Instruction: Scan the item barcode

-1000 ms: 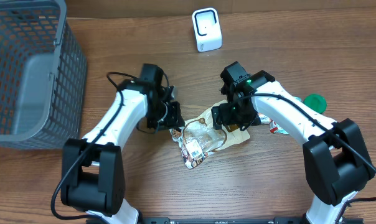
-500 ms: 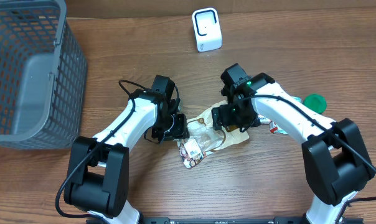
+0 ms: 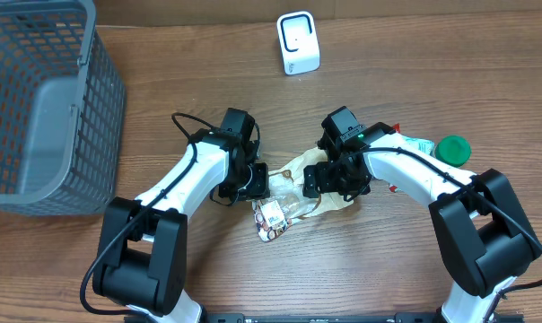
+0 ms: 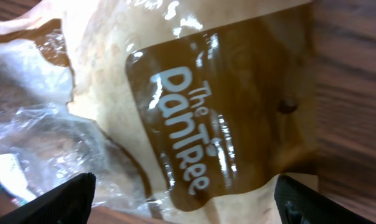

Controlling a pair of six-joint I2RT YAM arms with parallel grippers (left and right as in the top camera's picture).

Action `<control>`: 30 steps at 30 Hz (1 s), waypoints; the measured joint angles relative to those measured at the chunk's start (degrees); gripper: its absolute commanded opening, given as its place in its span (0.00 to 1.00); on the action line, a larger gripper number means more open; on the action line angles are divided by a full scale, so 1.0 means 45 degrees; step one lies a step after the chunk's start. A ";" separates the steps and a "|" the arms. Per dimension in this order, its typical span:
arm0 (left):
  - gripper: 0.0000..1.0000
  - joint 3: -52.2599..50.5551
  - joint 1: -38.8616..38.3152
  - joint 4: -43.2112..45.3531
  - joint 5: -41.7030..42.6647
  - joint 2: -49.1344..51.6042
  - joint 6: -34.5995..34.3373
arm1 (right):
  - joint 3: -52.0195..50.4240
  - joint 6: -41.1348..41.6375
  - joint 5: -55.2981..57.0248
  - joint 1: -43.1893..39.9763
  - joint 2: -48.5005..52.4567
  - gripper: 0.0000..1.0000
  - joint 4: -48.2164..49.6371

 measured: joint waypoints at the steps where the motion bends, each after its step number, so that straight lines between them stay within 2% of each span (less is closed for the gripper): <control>1: 0.30 0.0000 -0.0058 0.0000 -0.0068 -0.0024 -0.0005 | -0.0010 0.0058 -0.0107 0.0000 -0.0005 0.93 0.0019; 9: 0.32 0.0000 -0.0355 0.0010 -0.0675 -0.0117 -0.0243 | -0.0083 0.0607 -0.0423 0.0073 -0.0015 0.93 0.0350; 12: 0.51 0.0000 -0.0461 0.0039 -0.0884 -0.0117 -0.0359 | -0.0083 0.0738 -0.0447 0.0073 -0.0015 0.83 0.0379; 19: 0.65 0.0107 -0.0481 -0.0554 -0.1214 -0.0117 -0.0505 | 0.0000 0.0933 -0.0704 0.0073 -0.0039 0.82 0.0423; 23: 0.73 0.1112 -0.0389 -0.1452 -0.1243 -0.0117 -0.0529 | 0.0481 0.0933 -0.0787 0.0073 -0.0287 0.85 0.0330; 24: 0.81 0.1457 -0.0355 -0.1715 -0.1258 -0.0117 -0.0529 | 0.0597 0.0908 -0.0797 0.0073 -0.0398 0.86 0.0311; 25: 1.00 0.1836 -0.0296 -0.1943 -0.1263 -0.0117 -0.0529 | 0.0714 0.0850 -0.0801 0.0073 -0.0529 0.88 0.0291; 30: 1.00 0.3016 -0.0199 -0.3259 -0.1423 -0.0117 -0.0563 | 0.0826 0.0661 -0.0301 0.0083 -0.0874 0.90 -0.0432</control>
